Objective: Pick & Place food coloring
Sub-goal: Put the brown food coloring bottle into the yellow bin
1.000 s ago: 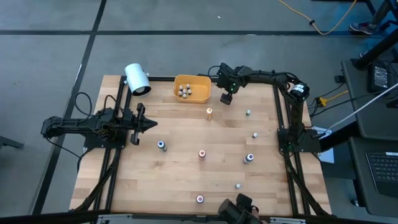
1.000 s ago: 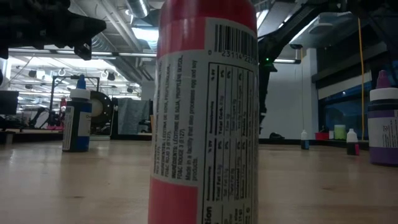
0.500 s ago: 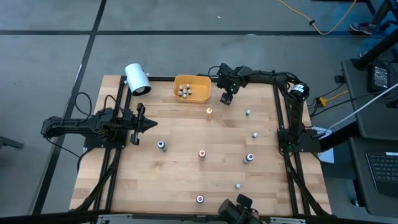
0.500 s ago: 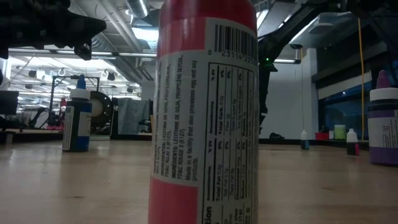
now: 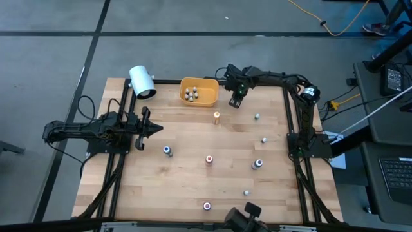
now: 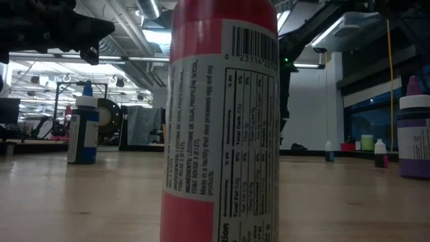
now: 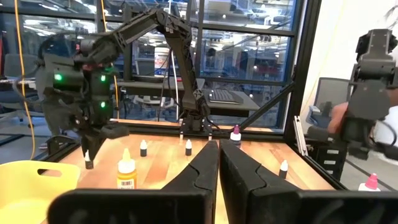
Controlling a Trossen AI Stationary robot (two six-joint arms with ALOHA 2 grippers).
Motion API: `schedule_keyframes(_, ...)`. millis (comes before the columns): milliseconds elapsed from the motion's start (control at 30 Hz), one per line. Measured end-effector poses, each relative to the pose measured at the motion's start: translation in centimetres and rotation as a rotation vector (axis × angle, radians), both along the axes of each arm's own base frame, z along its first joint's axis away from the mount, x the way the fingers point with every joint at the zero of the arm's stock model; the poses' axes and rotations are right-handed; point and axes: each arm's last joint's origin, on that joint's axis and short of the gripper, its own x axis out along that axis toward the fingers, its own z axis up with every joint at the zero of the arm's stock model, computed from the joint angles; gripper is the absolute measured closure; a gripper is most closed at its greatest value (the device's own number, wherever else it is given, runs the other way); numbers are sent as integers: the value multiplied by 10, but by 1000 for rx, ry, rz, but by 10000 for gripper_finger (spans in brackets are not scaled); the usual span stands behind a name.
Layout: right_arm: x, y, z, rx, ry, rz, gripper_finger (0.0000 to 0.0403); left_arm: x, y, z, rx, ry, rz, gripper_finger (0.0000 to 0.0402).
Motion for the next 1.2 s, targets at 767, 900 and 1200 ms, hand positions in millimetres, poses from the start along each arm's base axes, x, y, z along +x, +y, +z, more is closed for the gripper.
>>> schedule_keyframes(767,71,38,184,-247,-392,165,328,0,0,0,0,0,0,396)
schedule_keyframes(900,88,30,185,-261,-421,156,320,0,0,0,0,0,0,394)
schedule_keyframes(1200,111,5,126,-188,-325,112,333,0,0,0,0,0,0,394)
